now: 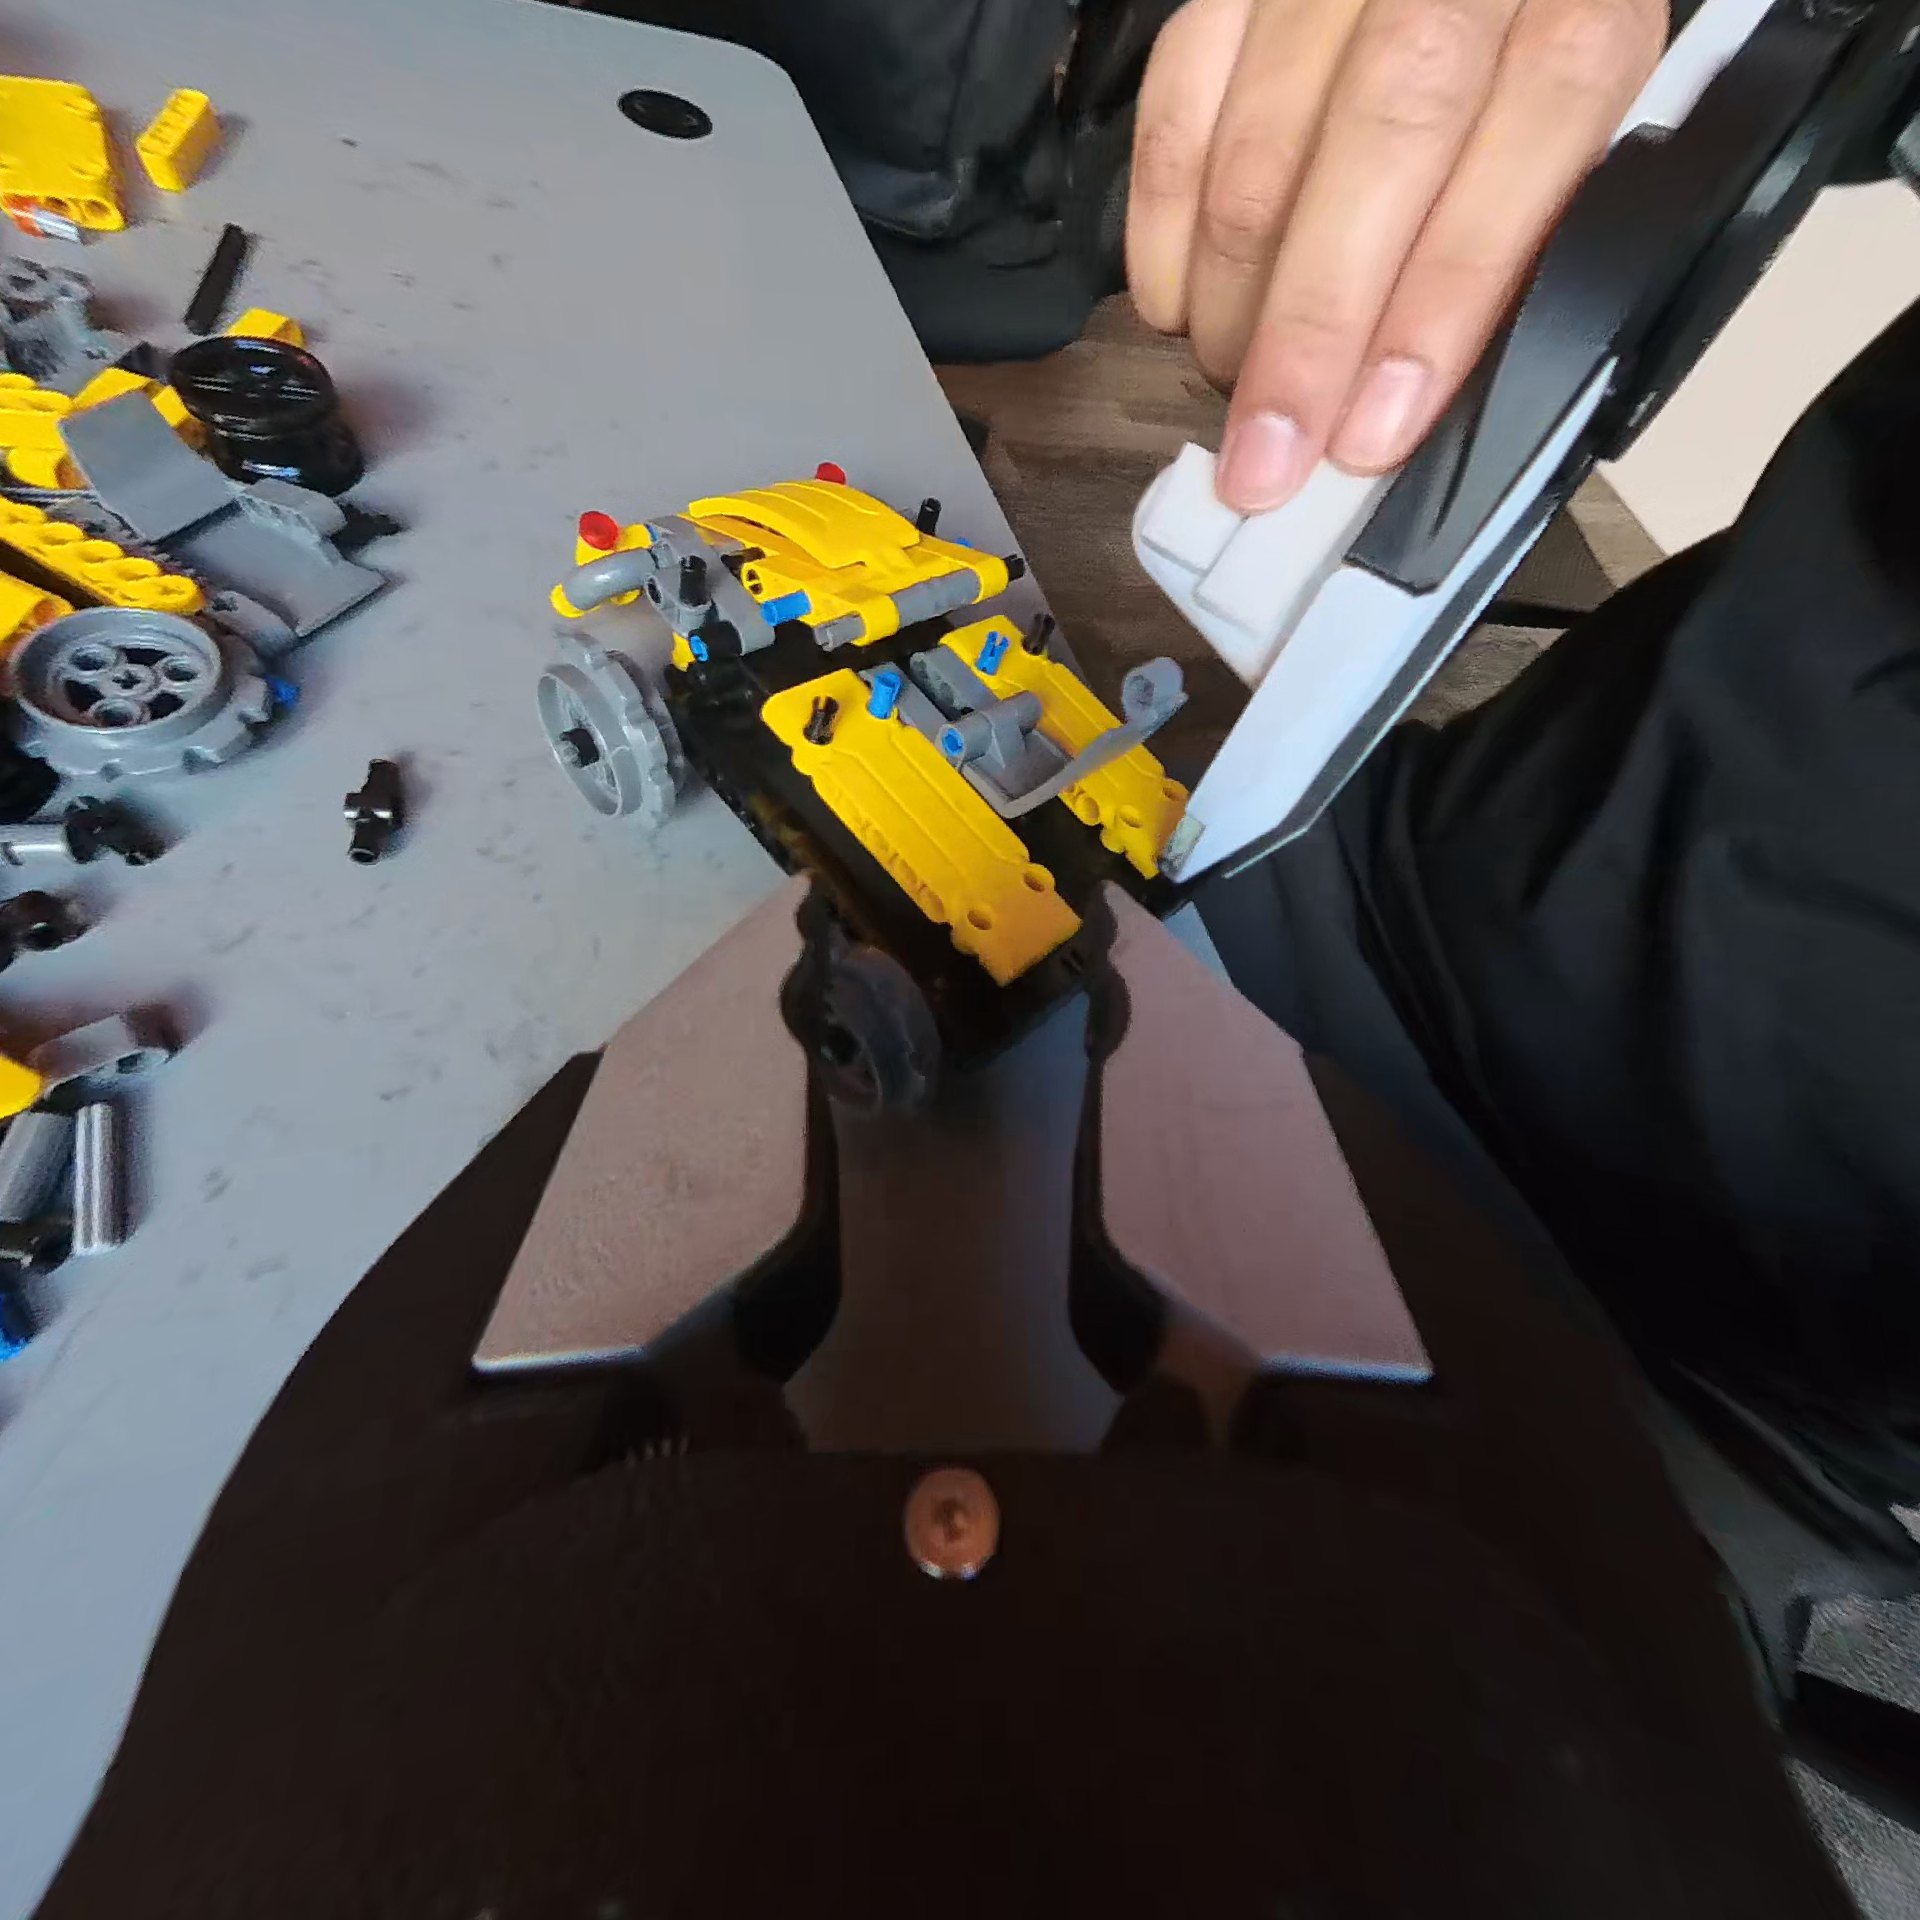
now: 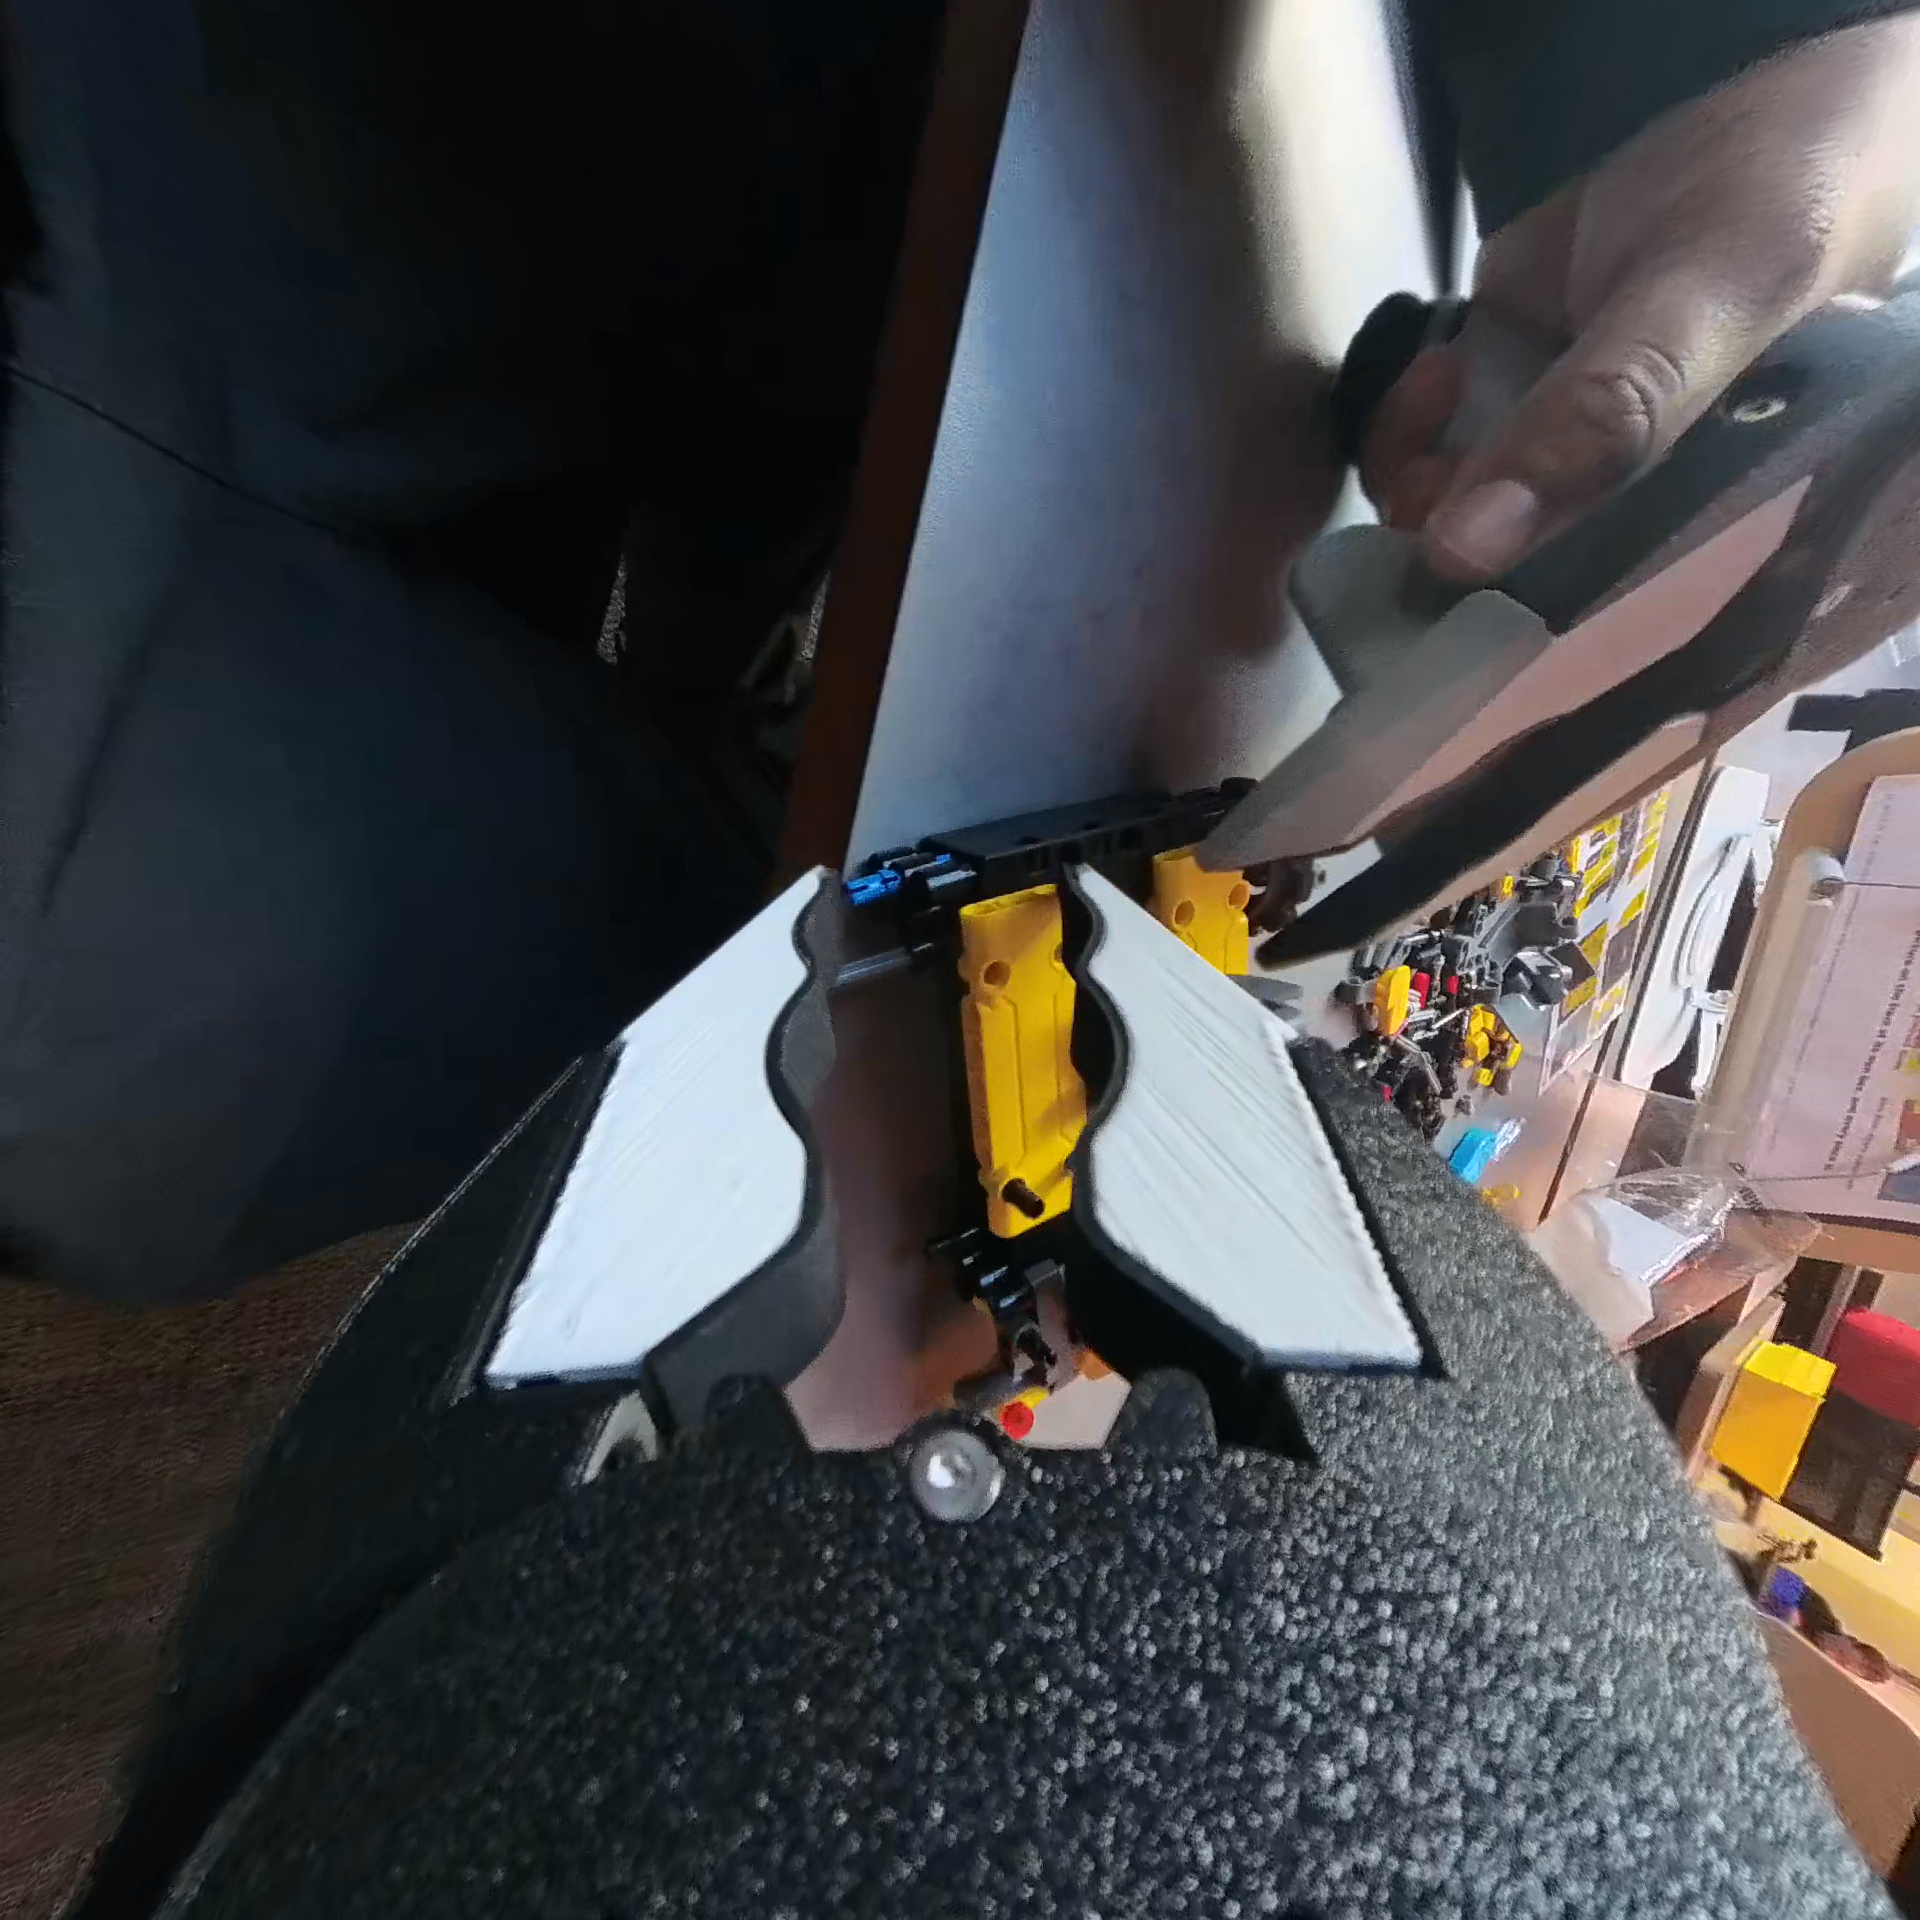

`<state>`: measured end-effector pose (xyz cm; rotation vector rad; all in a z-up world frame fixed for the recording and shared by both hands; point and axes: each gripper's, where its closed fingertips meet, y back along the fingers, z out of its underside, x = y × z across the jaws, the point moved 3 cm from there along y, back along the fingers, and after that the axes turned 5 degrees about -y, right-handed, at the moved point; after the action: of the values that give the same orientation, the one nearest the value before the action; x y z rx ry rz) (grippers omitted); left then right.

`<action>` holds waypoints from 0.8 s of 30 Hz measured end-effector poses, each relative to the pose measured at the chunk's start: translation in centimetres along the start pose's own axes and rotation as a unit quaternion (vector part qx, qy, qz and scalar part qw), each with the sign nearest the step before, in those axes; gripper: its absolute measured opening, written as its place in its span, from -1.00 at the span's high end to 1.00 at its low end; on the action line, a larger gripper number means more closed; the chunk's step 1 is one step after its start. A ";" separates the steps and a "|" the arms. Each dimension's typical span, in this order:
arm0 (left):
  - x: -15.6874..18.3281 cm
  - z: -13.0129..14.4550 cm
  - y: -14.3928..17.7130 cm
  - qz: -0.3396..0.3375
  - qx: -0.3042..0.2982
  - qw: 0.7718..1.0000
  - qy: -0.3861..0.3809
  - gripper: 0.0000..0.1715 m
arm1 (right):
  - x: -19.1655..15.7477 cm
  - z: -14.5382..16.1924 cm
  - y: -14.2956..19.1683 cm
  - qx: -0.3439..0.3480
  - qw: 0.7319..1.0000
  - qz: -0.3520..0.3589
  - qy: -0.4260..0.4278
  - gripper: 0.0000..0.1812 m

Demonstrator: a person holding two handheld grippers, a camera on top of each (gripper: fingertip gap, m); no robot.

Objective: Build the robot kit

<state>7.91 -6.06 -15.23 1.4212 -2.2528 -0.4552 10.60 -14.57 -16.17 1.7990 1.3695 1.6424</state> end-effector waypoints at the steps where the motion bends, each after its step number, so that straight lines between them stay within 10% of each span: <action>1: 0.2 0.0 -0.2 0.013 -0.003 1.000 0.000 0.49 | 0.0 0.0 -0.1 -0.002 1.000 -0.002 0.000 0.53; 24: 0.6 0.4 -0.3 0.008 -0.017 1.000 -0.022 0.57 | 0.8 0.4 -0.9 -0.108 0.986 -0.067 0.110 0.44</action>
<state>7.66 -6.73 -15.61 1.3880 -2.2790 -0.5225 10.46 -13.33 -16.50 1.4085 1.3095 1.8790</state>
